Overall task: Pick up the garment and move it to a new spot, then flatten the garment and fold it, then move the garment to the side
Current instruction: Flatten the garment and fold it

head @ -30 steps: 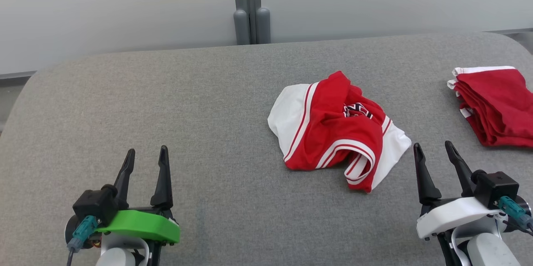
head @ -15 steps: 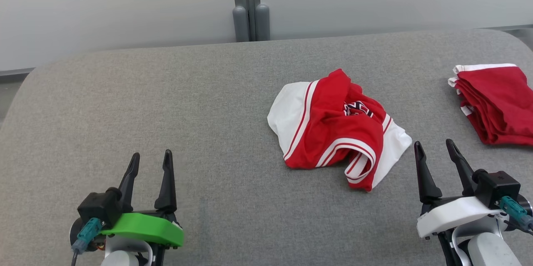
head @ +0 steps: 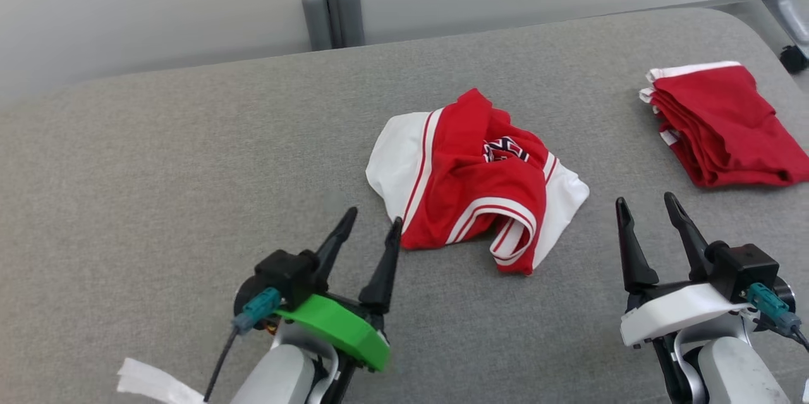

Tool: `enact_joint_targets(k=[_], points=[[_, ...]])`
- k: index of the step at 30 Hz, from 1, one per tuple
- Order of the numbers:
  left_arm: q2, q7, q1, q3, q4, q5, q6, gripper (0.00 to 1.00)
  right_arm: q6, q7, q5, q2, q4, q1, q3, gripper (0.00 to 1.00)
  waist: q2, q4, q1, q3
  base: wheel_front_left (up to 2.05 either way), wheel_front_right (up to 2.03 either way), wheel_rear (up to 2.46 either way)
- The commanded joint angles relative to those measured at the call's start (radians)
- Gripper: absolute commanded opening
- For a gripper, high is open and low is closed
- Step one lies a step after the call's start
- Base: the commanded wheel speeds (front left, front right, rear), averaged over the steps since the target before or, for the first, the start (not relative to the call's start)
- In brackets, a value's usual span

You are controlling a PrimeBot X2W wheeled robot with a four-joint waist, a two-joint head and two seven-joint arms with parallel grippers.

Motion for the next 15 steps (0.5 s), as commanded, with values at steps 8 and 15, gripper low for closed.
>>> enact_joint_targets(k=[8, 15], points=[[0.028, 0.001, -0.084, -0.201, 0.109, -0.128, -0.005, 1.00, -0.002, -0.003, 0.003, 0.019, 0.002, -0.035, 0.008, 1.00, 0.0000, -0.195, 0.0000, 0.071, 0.00, 0.00, 0.00], [0.034, -0.003, -0.140, -0.278, 0.214, -0.180, -0.005, 1.00, -0.002, -0.003, 0.001, 0.022, -0.001, -0.037, 0.009, 1.00, 0.0000, -0.259, 0.0000, 0.092, 0.00, 0.00, 0.00]])
